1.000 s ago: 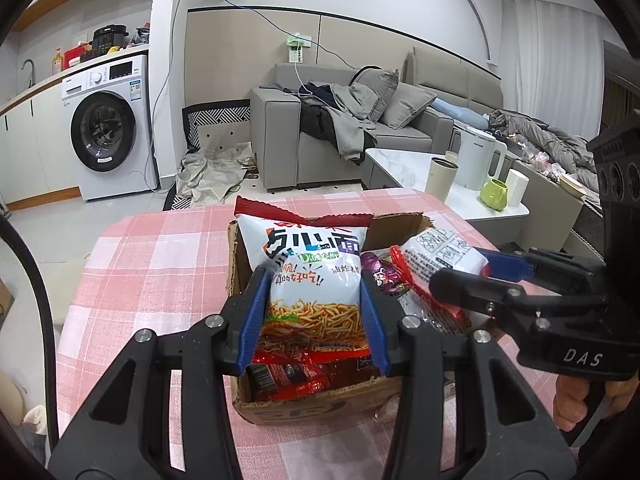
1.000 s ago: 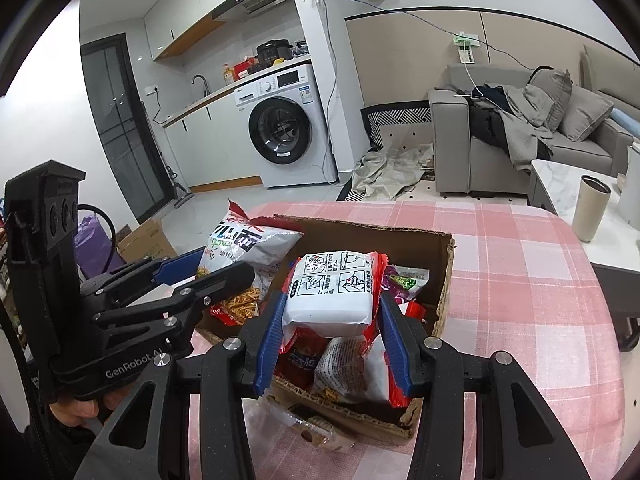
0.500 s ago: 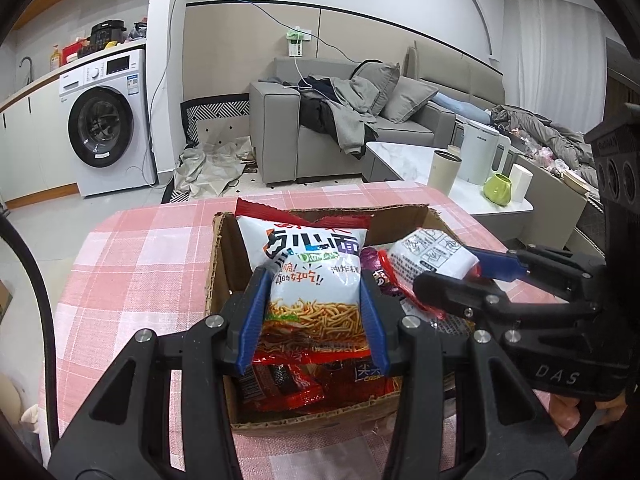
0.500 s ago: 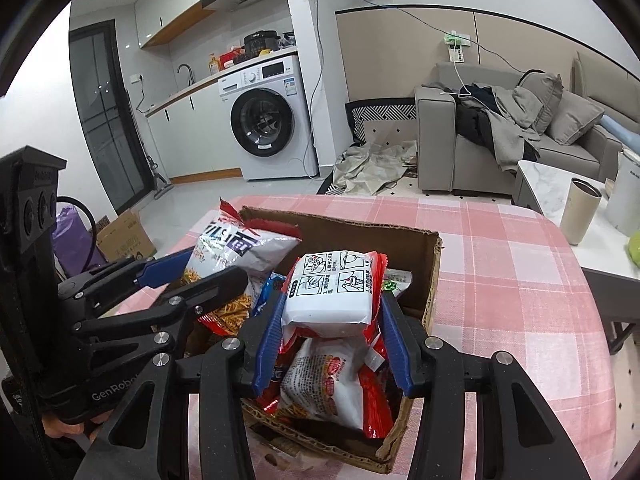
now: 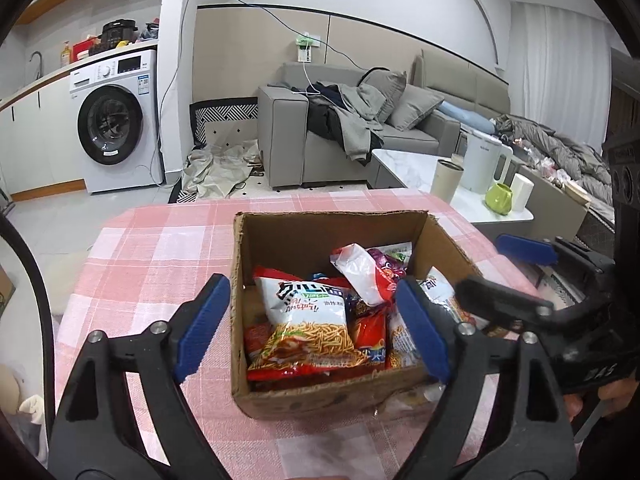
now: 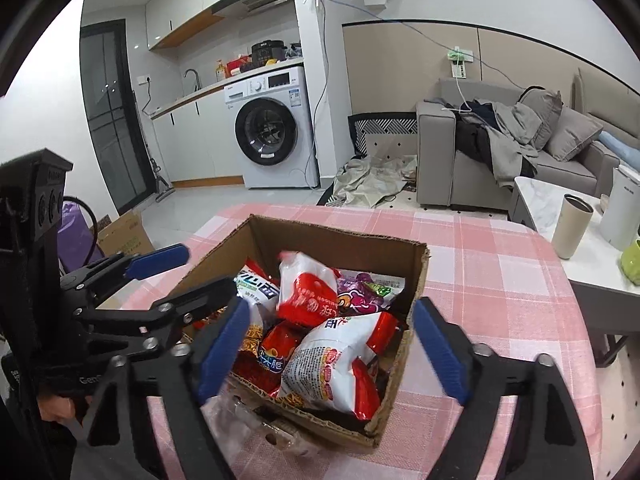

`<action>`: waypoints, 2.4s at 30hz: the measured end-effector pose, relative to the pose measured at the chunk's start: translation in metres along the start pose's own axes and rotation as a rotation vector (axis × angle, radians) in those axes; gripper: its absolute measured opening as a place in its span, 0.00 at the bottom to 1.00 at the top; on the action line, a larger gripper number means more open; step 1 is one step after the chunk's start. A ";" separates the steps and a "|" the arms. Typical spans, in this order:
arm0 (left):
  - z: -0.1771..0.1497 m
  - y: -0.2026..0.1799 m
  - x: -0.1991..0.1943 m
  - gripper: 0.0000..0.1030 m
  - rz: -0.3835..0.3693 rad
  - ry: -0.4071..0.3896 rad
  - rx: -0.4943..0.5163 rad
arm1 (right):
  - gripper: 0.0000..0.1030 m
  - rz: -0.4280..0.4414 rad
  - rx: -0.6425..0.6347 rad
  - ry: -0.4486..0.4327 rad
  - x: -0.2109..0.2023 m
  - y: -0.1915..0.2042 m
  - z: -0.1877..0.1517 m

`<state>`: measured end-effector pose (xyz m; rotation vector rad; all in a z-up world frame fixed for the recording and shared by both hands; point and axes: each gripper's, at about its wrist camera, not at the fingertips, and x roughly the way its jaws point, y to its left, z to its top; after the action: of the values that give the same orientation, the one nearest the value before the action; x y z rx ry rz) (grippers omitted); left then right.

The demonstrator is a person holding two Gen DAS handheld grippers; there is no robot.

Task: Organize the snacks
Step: 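Open both grippers to drop the bags into the box, then move both tools back toward the remaining snacks beside the box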

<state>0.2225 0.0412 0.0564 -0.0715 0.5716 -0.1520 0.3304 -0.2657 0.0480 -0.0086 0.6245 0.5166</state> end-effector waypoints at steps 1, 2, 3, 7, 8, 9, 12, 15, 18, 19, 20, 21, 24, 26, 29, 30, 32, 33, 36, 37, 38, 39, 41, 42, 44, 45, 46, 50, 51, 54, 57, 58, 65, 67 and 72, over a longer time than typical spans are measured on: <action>-0.001 0.001 -0.003 0.82 0.001 0.004 -0.001 | 0.98 0.000 0.001 -0.003 -0.003 0.000 0.000; -0.002 0.001 -0.007 0.83 0.008 0.009 -0.001 | 0.99 -0.003 0.003 -0.007 -0.007 -0.001 0.000; -0.003 0.001 -0.010 0.84 0.013 0.009 -0.001 | 0.99 -0.005 0.005 -0.013 -0.011 -0.002 -0.001; -0.010 -0.001 -0.027 0.99 0.035 -0.023 0.002 | 0.99 0.004 0.005 -0.020 -0.024 -0.004 -0.005; -0.011 -0.002 -0.031 0.99 0.038 -0.024 0.003 | 1.00 0.003 0.005 -0.022 -0.027 -0.003 -0.006; -0.012 -0.003 -0.034 0.99 0.038 -0.022 0.003 | 1.00 0.002 0.003 -0.018 -0.030 -0.002 -0.008; -0.016 -0.005 -0.046 0.99 0.039 -0.027 0.005 | 1.00 -0.003 -0.002 -0.013 -0.037 -0.001 -0.013; -0.022 -0.008 -0.057 0.99 0.044 -0.024 0.008 | 1.00 0.003 -0.003 0.000 -0.044 0.000 -0.019; -0.030 -0.009 -0.066 0.99 0.046 -0.021 0.015 | 1.00 0.000 -0.010 0.007 -0.052 0.002 -0.027; -0.032 -0.009 -0.068 0.99 0.051 -0.019 0.019 | 1.00 -0.003 -0.014 0.009 -0.053 0.003 -0.029; -0.035 -0.009 -0.070 0.99 0.057 -0.017 0.018 | 1.00 -0.007 -0.018 0.011 -0.054 0.003 -0.031; -0.038 -0.009 -0.072 0.99 0.062 -0.013 0.013 | 1.00 -0.015 -0.022 0.016 -0.056 0.005 -0.034; -0.046 -0.009 -0.077 0.99 0.058 -0.002 0.008 | 1.00 -0.015 -0.028 0.021 -0.061 0.007 -0.040; -0.052 -0.009 -0.081 0.99 0.062 0.002 0.009 | 1.00 -0.011 -0.025 0.022 -0.064 0.008 -0.043; -0.058 -0.009 -0.085 0.99 0.066 0.012 0.005 | 1.00 -0.005 -0.023 0.036 -0.068 0.009 -0.050; -0.061 -0.009 -0.087 0.99 0.066 0.016 0.002 | 1.00 -0.008 -0.024 0.041 -0.068 0.009 -0.051; -0.063 -0.010 -0.090 0.99 0.065 0.022 0.006 | 1.00 -0.016 -0.025 0.051 -0.069 0.010 -0.055; -0.065 -0.010 -0.091 0.99 0.068 0.023 0.008 | 1.00 -0.017 -0.023 0.056 -0.071 0.009 -0.059; -0.071 -0.014 -0.095 0.99 0.069 0.033 0.013 | 1.00 -0.015 -0.014 0.069 -0.073 0.008 -0.067; -0.073 -0.014 -0.096 0.99 0.066 0.037 0.014 | 1.00 -0.017 -0.009 0.074 -0.074 0.007 -0.070; -0.075 -0.016 -0.097 0.99 0.062 0.042 0.017 | 1.00 -0.017 -0.002 0.077 -0.076 0.005 -0.074; -0.078 -0.018 -0.098 0.99 0.060 0.045 0.022 | 1.00 -0.013 0.004 0.081 -0.077 0.004 -0.076; -0.084 -0.022 -0.101 0.99 0.064 0.048 0.036 | 1.00 -0.004 0.013 0.095 -0.079 0.002 -0.082; -0.086 -0.023 -0.102 0.99 0.065 0.051 0.040 | 1.00 0.000 0.014 0.101 -0.080 0.002 -0.084; -0.091 -0.025 -0.104 0.99 0.062 0.058 0.043 | 1.00 0.007 0.013 0.115 -0.082 0.003 -0.089; -0.093 -0.025 -0.105 0.99 0.059 0.060 0.042 | 1.00 0.011 0.009 0.123 -0.082 0.004 -0.092; -0.096 -0.025 -0.106 0.99 0.056 0.062 0.040 | 1.00 0.013 -0.002 0.129 -0.083 0.006 -0.095; -0.103 -0.025 -0.107 0.99 0.050 0.080 0.031 | 1.00 0.027 -0.026 0.152 -0.083 0.012 -0.105; -0.105 -0.026 -0.108 0.99 0.050 0.083 0.033 | 1.00 0.037 -0.029 0.168 -0.082 0.014 -0.108; -0.112 -0.027 -0.109 0.99 0.050 0.096 0.040 | 1.00 0.049 -0.055 0.200 -0.081 0.019 -0.117; -0.117 -0.025 -0.110 0.99 0.057 0.108 0.037 | 1.00 0.067 -0.079 0.235 -0.079 0.022 -0.127; -0.119 -0.025 -0.111 0.99 0.056 0.110 0.034 | 1.00 0.073 -0.083 0.247 -0.077 0.022 -0.129; -0.128 -0.022 -0.113 0.99 0.063 0.121 0.031 | 1.00 0.128 -0.111 0.298 -0.069 0.030 -0.139; -0.130 -0.021 -0.112 0.99 0.067 0.121 0.031 | 1.00 0.141 -0.126 0.313 -0.066 0.034 -0.141; -0.133 -0.020 -0.108 0.99 0.066 0.136 0.025 | 1.00 0.166 -0.157 0.356 -0.059 0.040 -0.150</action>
<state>0.0580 0.0361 0.0046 -0.0181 0.7071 -0.1007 0.1877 -0.2817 -0.0360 -0.2027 0.9362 0.7318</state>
